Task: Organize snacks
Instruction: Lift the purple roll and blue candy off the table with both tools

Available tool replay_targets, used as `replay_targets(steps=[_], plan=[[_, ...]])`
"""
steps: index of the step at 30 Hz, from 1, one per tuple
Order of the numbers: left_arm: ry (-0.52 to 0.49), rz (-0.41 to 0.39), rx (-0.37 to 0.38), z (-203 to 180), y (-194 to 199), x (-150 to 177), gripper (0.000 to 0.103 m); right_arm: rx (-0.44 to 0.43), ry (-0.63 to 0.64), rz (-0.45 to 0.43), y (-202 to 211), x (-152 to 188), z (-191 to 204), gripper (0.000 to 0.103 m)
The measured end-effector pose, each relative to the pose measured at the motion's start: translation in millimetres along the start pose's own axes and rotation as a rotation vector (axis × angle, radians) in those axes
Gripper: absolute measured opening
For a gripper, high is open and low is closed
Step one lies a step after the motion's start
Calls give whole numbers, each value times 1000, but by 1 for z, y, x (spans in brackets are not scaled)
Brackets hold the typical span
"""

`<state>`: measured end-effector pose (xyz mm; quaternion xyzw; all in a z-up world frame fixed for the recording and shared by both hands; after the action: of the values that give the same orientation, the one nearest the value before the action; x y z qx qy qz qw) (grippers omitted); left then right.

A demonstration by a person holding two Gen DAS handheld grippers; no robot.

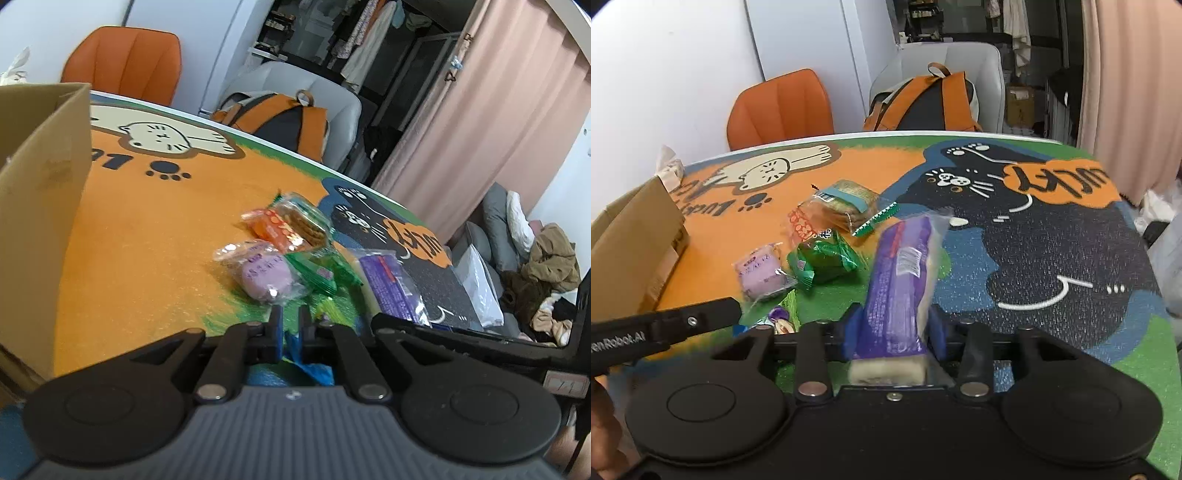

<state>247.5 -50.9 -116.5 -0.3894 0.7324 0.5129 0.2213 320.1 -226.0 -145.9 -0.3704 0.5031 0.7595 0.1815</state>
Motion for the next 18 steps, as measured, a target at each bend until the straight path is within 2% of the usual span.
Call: replay_targets(steps=[3,4,5,13,18], plan=[[-23,5,1,-7,-2,4,33,-12,-22,5,5,3,-5,37],[-25,3,-4,-9,-3,5,49,-10,-24,4,8,5,-6,37],[-25,0,-5,-10,-4,5,58,-9,-26,4,9,6,-7,37],[-38,7,9,-16,-10,10,61,-2,-34,7,20,13,-13,37],[-74,5,-21,-22,-17,15,60,8,-42,5,24,15,-20,37]])
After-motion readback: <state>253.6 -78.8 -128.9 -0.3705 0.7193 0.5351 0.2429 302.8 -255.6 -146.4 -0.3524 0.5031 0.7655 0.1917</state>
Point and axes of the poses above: each gripper's, at about its wrist camera, not at the fingertips, and y roughly against the way its jaws point, z to its left, x to its underside, the point moved 5 cm from there along -y, roughly the way its jaws point
